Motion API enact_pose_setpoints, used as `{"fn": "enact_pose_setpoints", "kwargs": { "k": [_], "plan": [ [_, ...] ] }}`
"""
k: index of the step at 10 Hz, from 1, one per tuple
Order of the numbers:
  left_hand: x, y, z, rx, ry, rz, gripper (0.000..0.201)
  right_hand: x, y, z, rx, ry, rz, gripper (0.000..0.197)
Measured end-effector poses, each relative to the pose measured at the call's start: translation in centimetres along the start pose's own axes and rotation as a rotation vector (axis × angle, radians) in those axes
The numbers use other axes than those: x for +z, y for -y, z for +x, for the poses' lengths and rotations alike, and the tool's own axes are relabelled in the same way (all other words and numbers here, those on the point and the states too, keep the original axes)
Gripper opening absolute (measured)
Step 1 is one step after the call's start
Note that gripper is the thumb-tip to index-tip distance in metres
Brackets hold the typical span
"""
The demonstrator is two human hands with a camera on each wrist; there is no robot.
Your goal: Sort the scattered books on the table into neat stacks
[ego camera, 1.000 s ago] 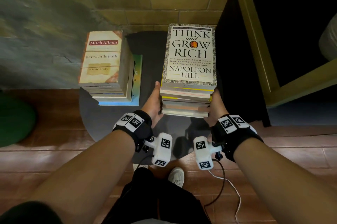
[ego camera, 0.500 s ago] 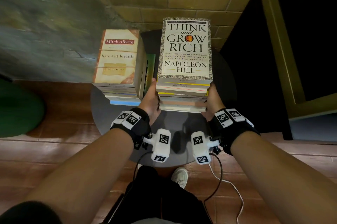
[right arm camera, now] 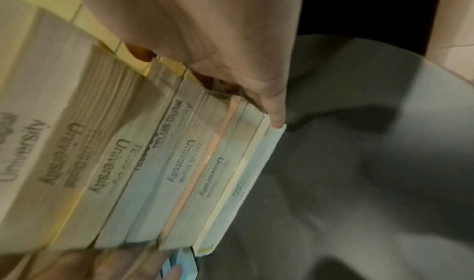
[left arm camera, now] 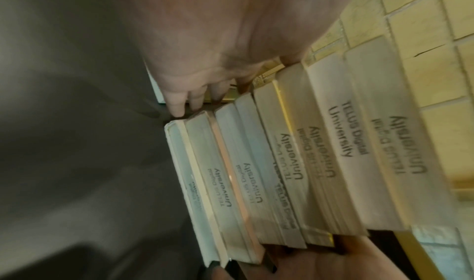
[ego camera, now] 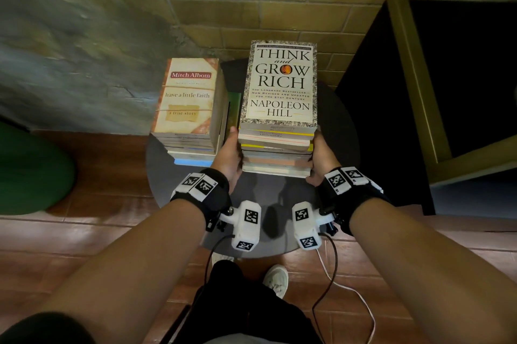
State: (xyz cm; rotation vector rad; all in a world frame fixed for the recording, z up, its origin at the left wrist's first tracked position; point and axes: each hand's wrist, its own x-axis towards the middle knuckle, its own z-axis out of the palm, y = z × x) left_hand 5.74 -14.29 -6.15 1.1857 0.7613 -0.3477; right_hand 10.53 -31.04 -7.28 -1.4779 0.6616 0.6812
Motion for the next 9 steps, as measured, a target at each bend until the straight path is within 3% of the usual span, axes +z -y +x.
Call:
{"fn": "enact_pose_setpoints", "kwargs": {
  "k": [2,4,6,8,9],
  "plan": [
    [0.4,-0.4,-0.8,0.047,0.02,-0.049,0.047,0.4,0.7,-0.2,-0.001,-0.049,-0.123,0.053],
    [0.6,-0.2,-1.1,0.027,-0.024,-0.046,0.047,0.0,0.4,1.1,0.012,-0.046,-0.164,0.059],
    [0.9,-0.7,-2.1,0.065,0.016,-0.016,0.046,-0.5,0.0,0.4,0.011,-0.033,-0.124,0.066],
    [-2.6,-0.1,-3.2,-0.033,-0.034,0.193,0.058,-2.1,-0.2,-2.7,0.016,-0.081,-0.095,0.068],
    [-5.5,1.3,-5.3,-0.074,-0.015,0.341,0.046,-3.1,-0.7,-6.0,-0.004,-0.026,-0.148,0.06]
  ]
}}
